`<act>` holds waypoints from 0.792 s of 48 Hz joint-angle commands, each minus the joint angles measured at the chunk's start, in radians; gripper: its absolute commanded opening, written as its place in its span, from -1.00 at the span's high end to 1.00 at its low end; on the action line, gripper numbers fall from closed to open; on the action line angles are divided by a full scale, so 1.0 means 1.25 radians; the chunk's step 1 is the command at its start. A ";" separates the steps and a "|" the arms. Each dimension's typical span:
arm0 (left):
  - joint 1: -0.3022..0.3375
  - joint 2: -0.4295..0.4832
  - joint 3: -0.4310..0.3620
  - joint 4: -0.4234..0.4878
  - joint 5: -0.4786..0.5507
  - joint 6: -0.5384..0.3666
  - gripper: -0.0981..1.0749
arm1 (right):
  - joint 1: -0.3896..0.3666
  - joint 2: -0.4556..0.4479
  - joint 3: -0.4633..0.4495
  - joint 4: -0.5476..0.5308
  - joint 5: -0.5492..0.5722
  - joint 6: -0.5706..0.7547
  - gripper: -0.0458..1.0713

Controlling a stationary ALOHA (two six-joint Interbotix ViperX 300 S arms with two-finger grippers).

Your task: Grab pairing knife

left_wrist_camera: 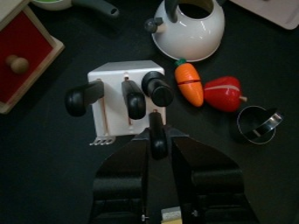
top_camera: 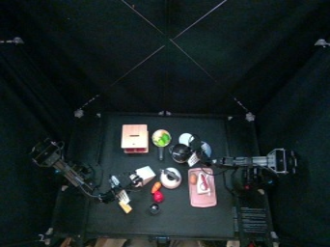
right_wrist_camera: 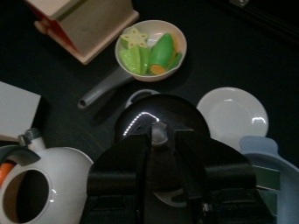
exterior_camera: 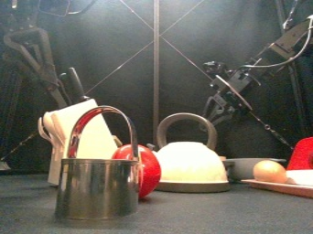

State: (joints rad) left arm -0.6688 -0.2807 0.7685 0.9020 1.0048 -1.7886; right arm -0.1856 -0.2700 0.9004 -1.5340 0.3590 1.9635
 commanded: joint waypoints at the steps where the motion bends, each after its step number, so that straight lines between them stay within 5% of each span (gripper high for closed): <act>1: 0.005 -0.001 -0.006 0.005 -0.002 0.000 -0.02 | 0.001 0.006 -0.034 -0.020 -0.023 -0.001 -0.24; 18: 0.006 -0.005 -0.006 0.006 0.002 0.002 0.02 | -0.005 0.099 -0.097 -0.048 -0.054 -0.005 -0.24; 38: 0.005 -0.012 -0.011 0.006 0.005 0.002 0.02 | -0.005 0.112 -0.107 -0.059 -0.079 -0.005 -0.23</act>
State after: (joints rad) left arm -0.6657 -0.2884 0.7701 0.9050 1.0078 -1.7840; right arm -0.1887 -0.1150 0.7854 -1.6045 0.2608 1.9589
